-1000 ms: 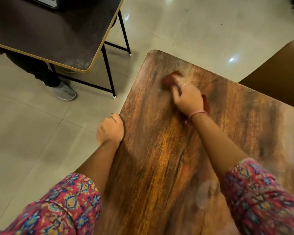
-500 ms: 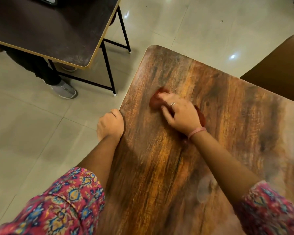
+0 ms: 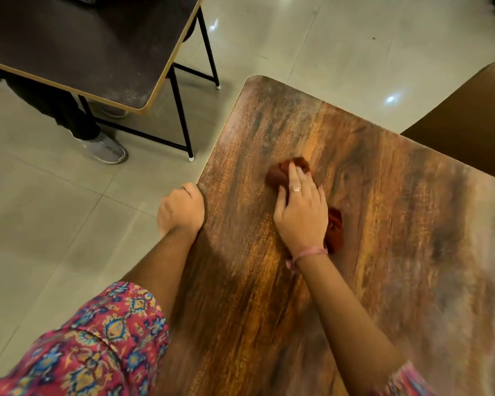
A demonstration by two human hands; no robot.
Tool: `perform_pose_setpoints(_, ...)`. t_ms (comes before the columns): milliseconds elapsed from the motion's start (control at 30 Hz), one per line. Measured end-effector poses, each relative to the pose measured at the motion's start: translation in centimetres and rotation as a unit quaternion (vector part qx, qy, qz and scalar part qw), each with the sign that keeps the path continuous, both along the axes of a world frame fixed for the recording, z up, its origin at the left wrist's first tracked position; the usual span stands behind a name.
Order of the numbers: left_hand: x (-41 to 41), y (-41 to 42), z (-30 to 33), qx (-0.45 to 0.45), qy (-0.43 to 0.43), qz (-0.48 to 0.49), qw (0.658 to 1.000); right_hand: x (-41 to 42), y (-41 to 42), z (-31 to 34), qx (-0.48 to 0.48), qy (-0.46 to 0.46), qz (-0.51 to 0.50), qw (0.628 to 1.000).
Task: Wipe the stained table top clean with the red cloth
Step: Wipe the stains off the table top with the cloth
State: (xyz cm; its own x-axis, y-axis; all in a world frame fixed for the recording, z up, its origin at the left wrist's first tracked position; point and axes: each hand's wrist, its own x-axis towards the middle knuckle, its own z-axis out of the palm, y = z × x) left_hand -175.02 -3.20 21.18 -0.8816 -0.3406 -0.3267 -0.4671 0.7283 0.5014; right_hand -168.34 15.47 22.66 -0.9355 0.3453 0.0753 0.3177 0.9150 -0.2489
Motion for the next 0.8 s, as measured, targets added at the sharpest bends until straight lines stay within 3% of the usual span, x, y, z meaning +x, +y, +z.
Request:
perform_pose_setpoints(133, 0.0, 0.1, 0.2, 0.001, -0.002, -0.004, 1.0, 1.1, 1.4, -0.2, 0.008, -0.004, 0.022, 1.0)
perform_pose_setpoints(333, 0.0, 0.1, 0.1, 0.003, 0.001, -0.008, 1.0, -9.3, 8.7, 1.0, -0.04, -0.036, -0.087, 0.995)
perform_pose_setpoints(433, 0.1, -0.1, 0.1, -0.002, -0.001, -0.007, 1.0, -9.7, 7.9, 1.2, -0.059, -0.037, -0.11, 0.992)
perform_pose_setpoints(667, 0.0, 0.0, 0.7, -0.005, 0.002, -0.009, 1.0, 1.0, -5.2, 0.3, -0.029, 0.011, 0.074, 0.997)
perform_pose_setpoints(800, 0.0, 0.1, 0.6, -0.006, -0.011, -0.004, 1.0, -1.8, -3.2, 0.4, -0.053, -0.001, 0.13, 0.99)
